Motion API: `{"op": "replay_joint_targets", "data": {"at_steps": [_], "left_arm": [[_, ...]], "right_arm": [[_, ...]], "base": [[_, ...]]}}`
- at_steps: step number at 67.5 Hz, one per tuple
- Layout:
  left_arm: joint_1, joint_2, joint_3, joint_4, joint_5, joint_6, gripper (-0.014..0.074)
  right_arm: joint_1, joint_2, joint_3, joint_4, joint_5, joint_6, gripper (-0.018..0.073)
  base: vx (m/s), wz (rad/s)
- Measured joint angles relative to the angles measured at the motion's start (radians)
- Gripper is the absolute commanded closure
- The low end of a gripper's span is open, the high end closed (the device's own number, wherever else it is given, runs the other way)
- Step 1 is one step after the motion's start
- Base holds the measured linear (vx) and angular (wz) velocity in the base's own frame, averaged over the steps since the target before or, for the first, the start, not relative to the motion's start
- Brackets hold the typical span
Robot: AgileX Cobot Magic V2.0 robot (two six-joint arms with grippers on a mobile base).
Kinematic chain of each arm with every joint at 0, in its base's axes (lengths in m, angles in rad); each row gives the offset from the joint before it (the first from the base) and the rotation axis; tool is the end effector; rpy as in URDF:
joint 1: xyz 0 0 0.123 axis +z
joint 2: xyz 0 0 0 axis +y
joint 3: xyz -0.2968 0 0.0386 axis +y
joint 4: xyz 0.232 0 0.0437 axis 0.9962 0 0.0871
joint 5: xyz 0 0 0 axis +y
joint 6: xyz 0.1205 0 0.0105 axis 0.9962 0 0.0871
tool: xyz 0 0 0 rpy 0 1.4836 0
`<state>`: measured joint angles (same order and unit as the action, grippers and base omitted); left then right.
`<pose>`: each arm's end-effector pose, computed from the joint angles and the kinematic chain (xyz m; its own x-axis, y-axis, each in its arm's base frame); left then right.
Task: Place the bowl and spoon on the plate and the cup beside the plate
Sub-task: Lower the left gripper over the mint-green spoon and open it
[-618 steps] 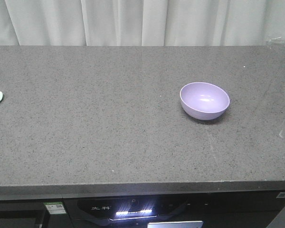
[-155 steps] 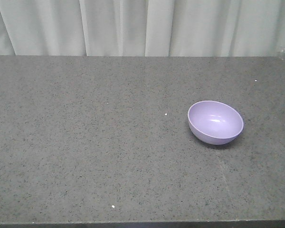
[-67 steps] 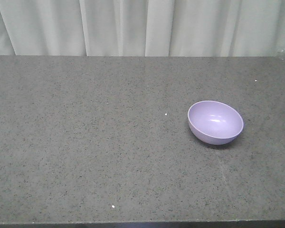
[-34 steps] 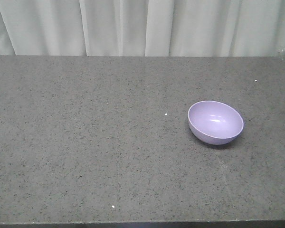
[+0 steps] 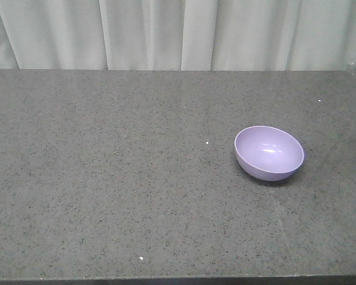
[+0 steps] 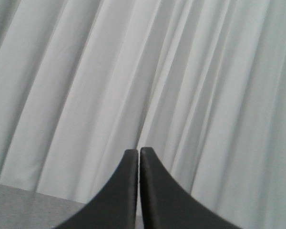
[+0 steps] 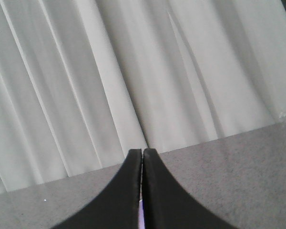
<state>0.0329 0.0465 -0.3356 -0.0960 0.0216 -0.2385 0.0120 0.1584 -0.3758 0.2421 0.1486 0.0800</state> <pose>0.0287 0.0007 0.3254 0.3381 -0.3173 -0.8860 0.0847 0.9479 -0.3071 0.0494 0.0049 0.3199 0.1367 0.3156 -0.9390 -0.0948 0.9477 0.3047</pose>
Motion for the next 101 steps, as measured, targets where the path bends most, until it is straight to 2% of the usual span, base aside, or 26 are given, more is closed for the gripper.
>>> {"op": "replay_joint_targets", "data": {"at_steps": [8,16,20,28,37,44,52,68,83,101], "left_arm": [[0.0,0.146,-0.218,0.148,0.209,0.073,0.0568],[0.0,0.308,-0.416,0.288,0.404,0.092,0.0514],[0.0,0.396,-0.506,0.342,0.48,0.095,0.0463],[0.0,0.543,-0.675,0.45,0.612,0.099,0.0339],[0.0,0.716,-0.832,0.551,0.742,0.108,0.0234],[0.0,0.85,-0.949,0.595,0.864,0.114,0.0227],[0.0,1.028,-1.087,0.594,0.99,0.125,0.0229],[0.0,1.369,-1.319,0.522,1.21,0.208,0.0253],[0.017,1.543,-1.365,0.476,1.226,0.239,0.027],[0.175,1.659,-1.366,0.285,1.226,0.281,0.0272]], "right_arm": [[0.0,0.132,-0.138,-0.002,0.029,-0.114,0.0459],[0.0,0.242,-0.207,0.009,0.03,-0.162,0.0319],[0.0,0.279,-0.214,0.011,0.03,-0.167,0.0232],[0.0,0.335,-0.215,0.012,0.041,-0.168,0.0119],[0.0,0.36,-0.215,0.012,0.044,-0.168,0.0086],[0.0,0.363,-0.215,0.012,0.046,-0.169,0.0087],[0.0,0.363,-0.215,0.012,0.049,-0.169,0.0087],[0.0,0.363,-0.215,0.012,0.079,-0.169,0.0087],[0.0,0.363,-0.215,0.012,0.134,-0.169,0.0087],[0.0,0.363,-0.215,0.012,0.182,-0.169,0.0087]], "base": [[0.0,0.0],[0.0,0.0],[0.0,0.0],[0.0,0.0],[0.0,0.0],[0.0,0.0],[0.0,0.0],[0.0,0.0],[0.0,0.0],[0.0,0.0]]}}
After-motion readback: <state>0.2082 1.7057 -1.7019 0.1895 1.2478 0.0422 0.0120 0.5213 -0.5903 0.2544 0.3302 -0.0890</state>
